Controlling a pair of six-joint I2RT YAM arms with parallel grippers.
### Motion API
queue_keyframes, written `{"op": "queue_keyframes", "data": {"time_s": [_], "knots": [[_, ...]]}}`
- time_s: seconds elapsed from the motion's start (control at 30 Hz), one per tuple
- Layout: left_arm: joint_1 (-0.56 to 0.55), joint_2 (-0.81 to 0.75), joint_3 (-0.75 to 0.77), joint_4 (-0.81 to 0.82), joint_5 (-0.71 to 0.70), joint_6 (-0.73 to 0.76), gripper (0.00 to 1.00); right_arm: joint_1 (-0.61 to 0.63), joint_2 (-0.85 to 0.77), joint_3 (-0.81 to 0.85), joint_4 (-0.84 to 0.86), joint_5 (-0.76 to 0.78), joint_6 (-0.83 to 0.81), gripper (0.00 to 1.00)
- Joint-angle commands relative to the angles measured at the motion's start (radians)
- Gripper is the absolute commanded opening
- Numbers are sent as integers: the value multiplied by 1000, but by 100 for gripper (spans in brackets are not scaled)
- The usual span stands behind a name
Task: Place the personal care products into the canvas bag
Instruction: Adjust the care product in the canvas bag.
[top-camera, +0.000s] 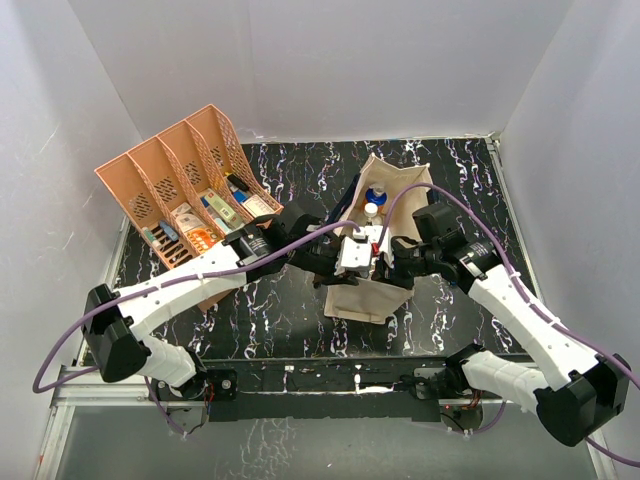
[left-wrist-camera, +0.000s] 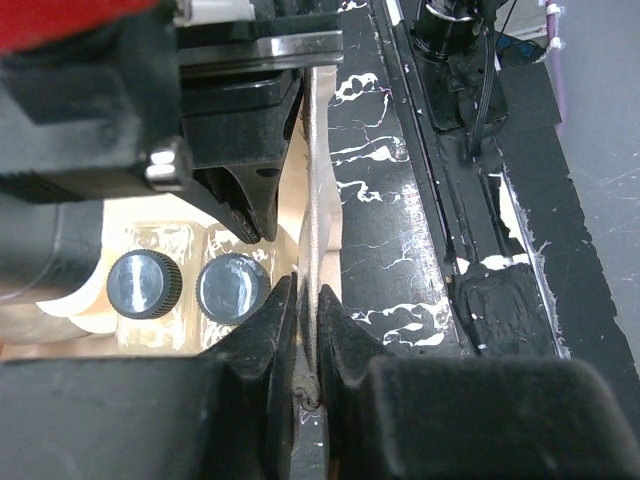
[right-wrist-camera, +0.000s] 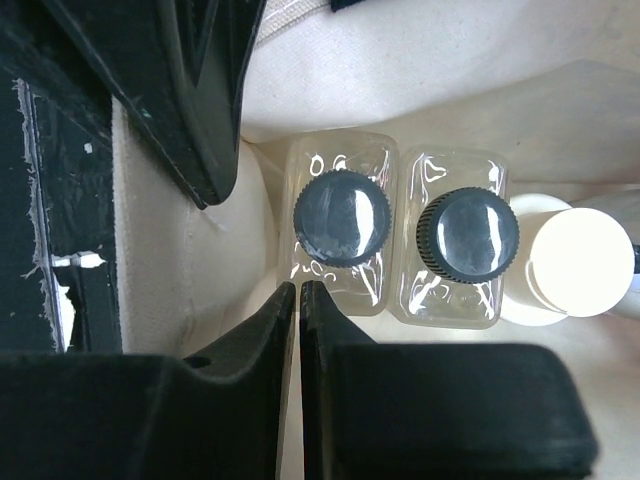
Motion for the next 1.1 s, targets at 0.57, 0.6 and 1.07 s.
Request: {"op": "queue_keyframes", "data": {"time_s": [0.57, 0.6, 1.07], "knots": [[-5, -243, -73, 86, 134, 5, 0, -4, 30, 164, -45, 37, 58, 17], [-4, -249, -86, 93, 130, 2, 0, -3, 24, 173, -46, 43, 61, 18], [-4, -260, -76, 118, 101, -58, 22, -10, -3, 282, 79, 142, 244, 28]]}}
